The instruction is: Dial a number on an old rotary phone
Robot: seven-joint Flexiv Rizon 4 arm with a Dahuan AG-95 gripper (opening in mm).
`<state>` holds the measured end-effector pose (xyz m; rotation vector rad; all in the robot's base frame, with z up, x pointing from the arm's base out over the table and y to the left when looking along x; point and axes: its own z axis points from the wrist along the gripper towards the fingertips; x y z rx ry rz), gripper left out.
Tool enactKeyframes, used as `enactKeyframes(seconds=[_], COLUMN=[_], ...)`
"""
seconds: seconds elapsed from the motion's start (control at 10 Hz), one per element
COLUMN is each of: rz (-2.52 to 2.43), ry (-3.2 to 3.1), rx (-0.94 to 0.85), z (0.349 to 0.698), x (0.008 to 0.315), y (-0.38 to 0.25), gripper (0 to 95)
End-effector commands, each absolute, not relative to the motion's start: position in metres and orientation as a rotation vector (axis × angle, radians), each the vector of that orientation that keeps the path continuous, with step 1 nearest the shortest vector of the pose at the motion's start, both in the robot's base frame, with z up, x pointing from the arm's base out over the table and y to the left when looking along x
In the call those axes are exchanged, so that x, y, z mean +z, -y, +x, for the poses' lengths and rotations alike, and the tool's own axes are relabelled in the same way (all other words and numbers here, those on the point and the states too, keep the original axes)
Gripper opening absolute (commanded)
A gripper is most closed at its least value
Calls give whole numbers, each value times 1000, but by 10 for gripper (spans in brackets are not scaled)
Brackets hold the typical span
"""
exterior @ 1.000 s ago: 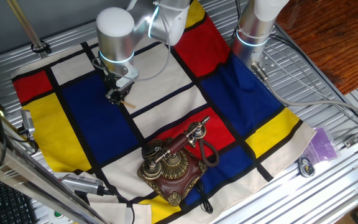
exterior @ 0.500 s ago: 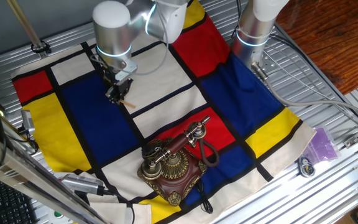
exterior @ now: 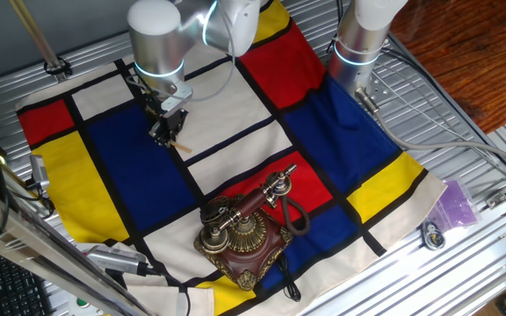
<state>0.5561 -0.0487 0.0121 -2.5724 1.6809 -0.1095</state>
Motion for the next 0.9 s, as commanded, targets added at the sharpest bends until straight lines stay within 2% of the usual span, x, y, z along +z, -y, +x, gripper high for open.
enactKeyframes(seconds=[0.1,0.9], rz=[-2591,-2633], ry=[-1657,-1628], rx=[-74,-21], z=[557,559], x=[10,9], y=[48,48], gripper=[190,190])
